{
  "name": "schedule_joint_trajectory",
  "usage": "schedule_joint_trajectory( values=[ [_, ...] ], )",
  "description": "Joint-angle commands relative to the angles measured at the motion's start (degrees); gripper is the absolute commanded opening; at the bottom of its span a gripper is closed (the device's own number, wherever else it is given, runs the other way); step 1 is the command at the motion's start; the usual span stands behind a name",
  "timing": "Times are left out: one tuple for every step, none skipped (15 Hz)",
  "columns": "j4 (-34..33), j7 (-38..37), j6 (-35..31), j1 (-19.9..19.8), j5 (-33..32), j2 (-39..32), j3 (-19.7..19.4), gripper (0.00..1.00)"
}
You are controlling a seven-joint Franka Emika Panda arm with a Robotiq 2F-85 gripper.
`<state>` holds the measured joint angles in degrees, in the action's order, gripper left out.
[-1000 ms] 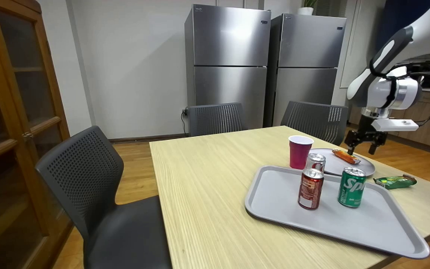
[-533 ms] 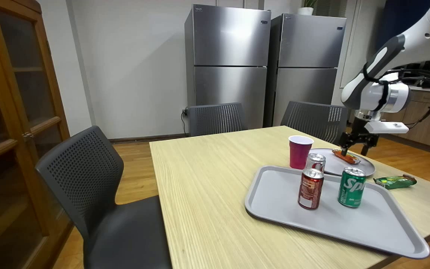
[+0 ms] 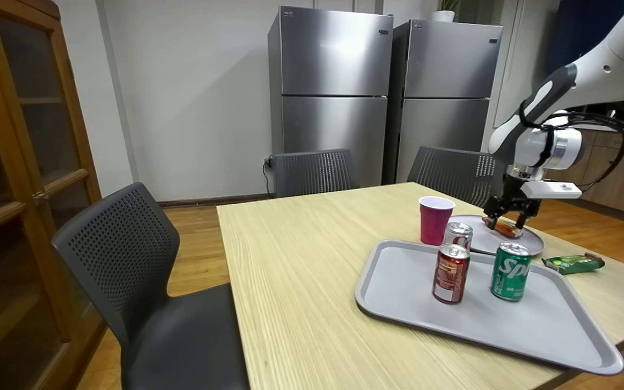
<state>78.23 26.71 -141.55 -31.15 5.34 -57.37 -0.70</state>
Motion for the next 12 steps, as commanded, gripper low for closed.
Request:
schedule_joint_trajectory(
  values=[
    [-5.3,0.9,3.8,-1.1,1.0,-2.4,1.3,1.00],
    [-5.9,0.9,4.1,-1.0,1.0,-2.7,1.3,1.00],
    [-6.6,0.9,4.4,-1.1,1.0,-3.0,1.3,1.00],
    [-7.1,0.9,4.6,-1.1,1.0,-3.3,1.3,1.00],
    [-7.7,0.9,5.0,-1.1,1.1,-3.5,1.3,1.00],
    [-8.2,1.0,5.3,-1.1,1.2,-3.8,1.3,1.00],
    [-8.5,1.1,5.4,-1.2,1.2,-4.0,1.4,0.75],
    [-8.9,1.1,5.6,-1.2,1.2,-4.2,1.4,0.73],
    [-9.1,1.2,5.5,-1.3,1.3,-4.4,1.4,0.66],
    [-9.5,1.1,5.6,-1.3,1.3,-4.6,1.4,0.58],
    [-9.6,1.0,5.7,-1.3,1.2,-4.8,1.4,0.49],
    [-9.8,1.0,5.7,-1.4,1.3,-4.9,1.3,0.42]
  ],
)
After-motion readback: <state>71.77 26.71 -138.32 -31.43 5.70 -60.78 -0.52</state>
